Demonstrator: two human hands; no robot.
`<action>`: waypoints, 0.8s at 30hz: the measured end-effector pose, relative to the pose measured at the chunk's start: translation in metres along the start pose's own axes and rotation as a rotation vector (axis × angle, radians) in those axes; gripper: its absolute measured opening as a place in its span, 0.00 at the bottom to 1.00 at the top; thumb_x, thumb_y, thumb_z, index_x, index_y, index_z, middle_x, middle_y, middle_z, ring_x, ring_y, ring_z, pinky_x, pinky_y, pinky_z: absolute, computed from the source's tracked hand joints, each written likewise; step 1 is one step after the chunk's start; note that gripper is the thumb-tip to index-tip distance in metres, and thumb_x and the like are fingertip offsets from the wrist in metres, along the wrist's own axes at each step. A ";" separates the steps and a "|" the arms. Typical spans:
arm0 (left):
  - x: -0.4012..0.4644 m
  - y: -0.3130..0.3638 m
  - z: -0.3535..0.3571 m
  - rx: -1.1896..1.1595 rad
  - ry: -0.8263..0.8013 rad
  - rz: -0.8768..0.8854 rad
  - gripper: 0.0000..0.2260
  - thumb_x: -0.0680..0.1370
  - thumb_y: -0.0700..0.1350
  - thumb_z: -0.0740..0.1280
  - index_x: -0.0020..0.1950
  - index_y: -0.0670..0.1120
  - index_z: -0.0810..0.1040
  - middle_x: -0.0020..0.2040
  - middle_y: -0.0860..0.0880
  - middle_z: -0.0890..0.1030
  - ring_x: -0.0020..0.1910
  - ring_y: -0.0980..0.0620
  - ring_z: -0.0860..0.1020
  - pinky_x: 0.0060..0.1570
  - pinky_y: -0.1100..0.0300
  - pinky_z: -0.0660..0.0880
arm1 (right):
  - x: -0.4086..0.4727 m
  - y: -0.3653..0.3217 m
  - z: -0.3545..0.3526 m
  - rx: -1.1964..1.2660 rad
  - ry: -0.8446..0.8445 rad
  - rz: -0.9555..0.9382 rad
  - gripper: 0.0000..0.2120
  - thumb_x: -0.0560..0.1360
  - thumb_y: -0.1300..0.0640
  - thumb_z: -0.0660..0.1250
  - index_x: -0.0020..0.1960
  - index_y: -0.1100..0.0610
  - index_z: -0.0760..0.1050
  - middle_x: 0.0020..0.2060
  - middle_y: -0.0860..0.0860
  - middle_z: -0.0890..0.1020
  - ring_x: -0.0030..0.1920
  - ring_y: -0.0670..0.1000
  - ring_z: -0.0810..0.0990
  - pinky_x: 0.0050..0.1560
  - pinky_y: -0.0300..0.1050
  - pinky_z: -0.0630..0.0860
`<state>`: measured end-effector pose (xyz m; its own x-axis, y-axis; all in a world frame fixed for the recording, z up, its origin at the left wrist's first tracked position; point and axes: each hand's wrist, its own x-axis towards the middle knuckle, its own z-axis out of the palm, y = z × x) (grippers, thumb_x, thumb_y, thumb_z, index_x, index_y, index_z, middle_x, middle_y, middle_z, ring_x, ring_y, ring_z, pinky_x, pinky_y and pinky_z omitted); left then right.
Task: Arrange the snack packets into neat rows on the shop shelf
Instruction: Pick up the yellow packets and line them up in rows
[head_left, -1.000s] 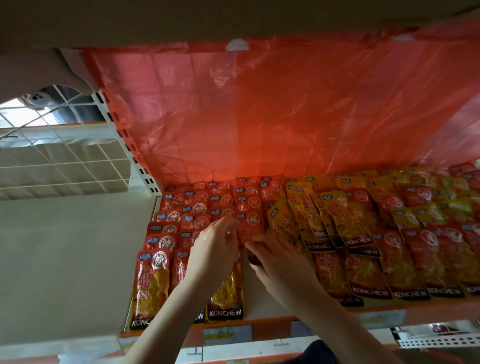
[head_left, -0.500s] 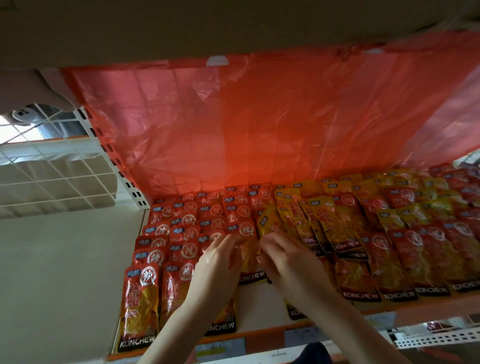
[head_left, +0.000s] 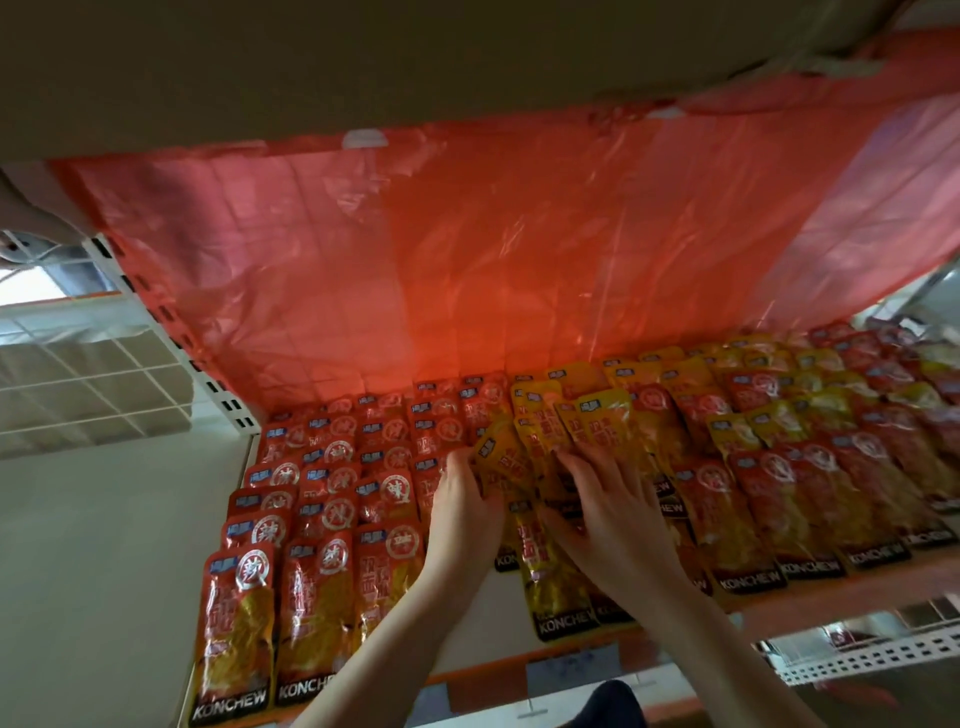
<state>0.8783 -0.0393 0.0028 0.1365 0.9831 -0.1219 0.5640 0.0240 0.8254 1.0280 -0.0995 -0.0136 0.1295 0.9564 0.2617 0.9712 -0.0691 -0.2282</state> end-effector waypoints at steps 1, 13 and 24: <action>0.002 0.002 0.001 -0.034 0.017 -0.025 0.16 0.77 0.40 0.62 0.63 0.48 0.65 0.52 0.47 0.77 0.44 0.47 0.78 0.34 0.62 0.72 | -0.001 0.001 0.001 0.007 -0.003 0.003 0.30 0.73 0.36 0.54 0.68 0.53 0.68 0.65 0.50 0.72 0.65 0.54 0.70 0.61 0.52 0.70; 0.017 0.023 0.010 -0.209 -0.018 -0.131 0.12 0.75 0.49 0.68 0.55 0.45 0.73 0.47 0.48 0.80 0.42 0.51 0.80 0.37 0.58 0.77 | -0.003 0.012 0.005 0.049 -0.018 -0.029 0.31 0.73 0.34 0.54 0.67 0.53 0.69 0.65 0.49 0.73 0.66 0.54 0.70 0.61 0.53 0.69; 0.022 0.034 0.024 -0.331 0.040 -0.207 0.25 0.68 0.48 0.76 0.56 0.44 0.67 0.48 0.47 0.78 0.45 0.50 0.79 0.40 0.57 0.78 | -0.007 0.010 -0.002 0.295 -0.112 -0.199 0.25 0.76 0.40 0.55 0.71 0.47 0.64 0.69 0.41 0.66 0.68 0.44 0.63 0.69 0.49 0.62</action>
<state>0.9203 -0.0217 0.0148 0.0120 0.9574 -0.2884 0.2819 0.2735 0.9196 1.0370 -0.1077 -0.0160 -0.0946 0.9692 0.2274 0.8736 0.1904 -0.4479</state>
